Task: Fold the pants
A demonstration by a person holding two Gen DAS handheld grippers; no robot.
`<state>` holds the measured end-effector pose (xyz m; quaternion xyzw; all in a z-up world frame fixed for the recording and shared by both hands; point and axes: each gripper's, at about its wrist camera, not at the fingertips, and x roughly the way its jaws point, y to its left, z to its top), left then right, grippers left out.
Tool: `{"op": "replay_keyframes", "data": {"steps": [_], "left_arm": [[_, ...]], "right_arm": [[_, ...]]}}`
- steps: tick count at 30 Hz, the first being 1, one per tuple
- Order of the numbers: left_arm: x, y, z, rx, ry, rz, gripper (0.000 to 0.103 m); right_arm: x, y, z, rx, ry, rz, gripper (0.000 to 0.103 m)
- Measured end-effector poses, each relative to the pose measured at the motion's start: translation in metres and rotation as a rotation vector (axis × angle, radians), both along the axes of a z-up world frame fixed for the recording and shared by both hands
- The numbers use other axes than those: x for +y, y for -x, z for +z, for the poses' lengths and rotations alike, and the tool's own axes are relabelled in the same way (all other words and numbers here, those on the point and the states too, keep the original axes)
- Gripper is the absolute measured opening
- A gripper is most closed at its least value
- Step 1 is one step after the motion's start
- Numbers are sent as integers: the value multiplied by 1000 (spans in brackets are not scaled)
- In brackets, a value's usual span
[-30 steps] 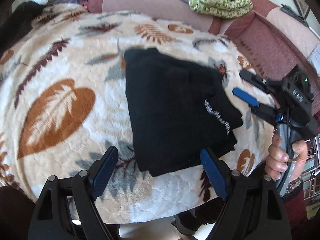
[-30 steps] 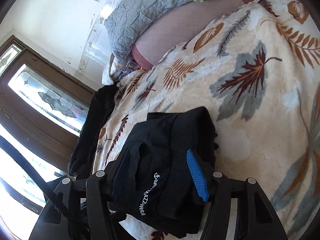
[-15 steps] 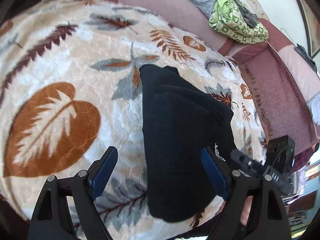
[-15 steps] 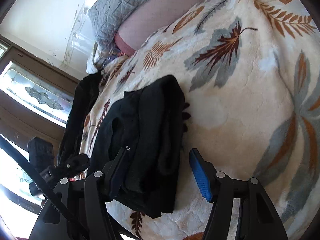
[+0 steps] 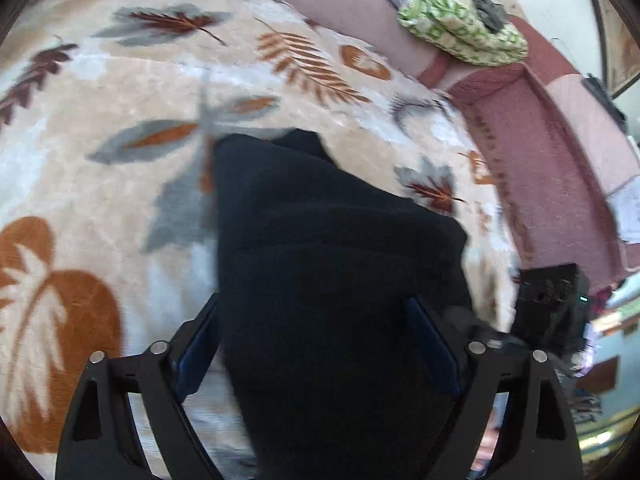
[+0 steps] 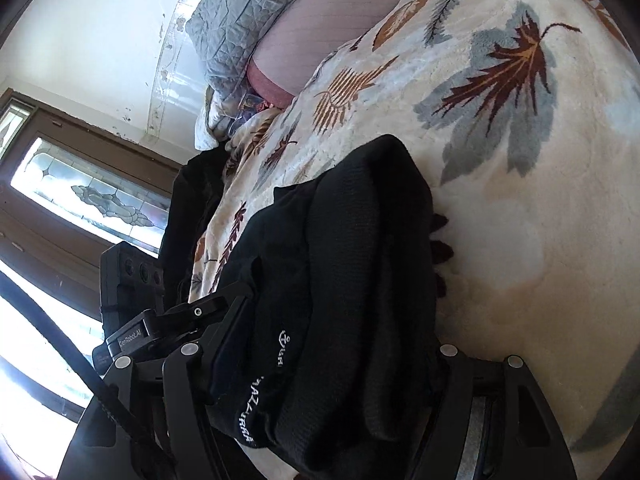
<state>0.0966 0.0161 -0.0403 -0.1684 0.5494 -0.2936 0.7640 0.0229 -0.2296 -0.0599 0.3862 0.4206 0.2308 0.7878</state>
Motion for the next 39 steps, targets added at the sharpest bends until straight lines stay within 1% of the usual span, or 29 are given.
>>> {"op": "replay_keyframes", "data": {"steps": [1, 2, 3, 4, 5, 7, 9, 13, 18, 20, 25, 27, 30, 32, 39], "left_arm": [[-2, 2, 1, -5, -1, 3, 75], [-4, 5, 3, -19, -23, 3, 65], [-5, 8, 5, -40, -59, 2, 60], [-4, 10, 6, -53, -82, 6, 52], [-2, 11, 7, -52, -78, 10, 48], [5, 11, 10, -39, -51, 26, 44], [7, 12, 15, -44, -53, 33, 42], [6, 14, 30, -87, -79, 45, 41], [12, -1, 57, -118, -22, 65, 41], [11, -10, 69, -132, -18, 71, 41], [0, -37, 94, -216, -97, 82, 41], [-5, -54, 99, -233, -126, 88, 41], [-9, -77, 98, -232, -150, 100, 41], [-11, -96, 92, -224, -170, 110, 41], [-8, -148, 60, -161, -219, 165, 41]], "right_arm": [[3, -2, 1, 0, 4, 7, 64], [6, -4, 1, 2, 11, 17, 54], [7, -5, 2, 8, 11, 17, 45], [8, -6, 2, 13, 9, 14, 43], [8, -7, 3, 14, 8, 9, 37], [10, -7, 9, 8, 22, 6, 34], [16, -7, 18, -14, 62, 11, 32], [26, -7, 35, -49, 111, 19, 30], [34, -16, 78, -128, 162, 34, 29], [34, -23, 92, -148, 174, 33, 29], [37, -51, 116, -193, 225, 36, 29], [39, -66, 122, -208, 248, 33, 29], [41, -89, 122, -218, 266, 23, 29], [40, -104, 117, -213, 260, 12, 29], [42, -168, 76, -142, 182, -4, 29]]}}
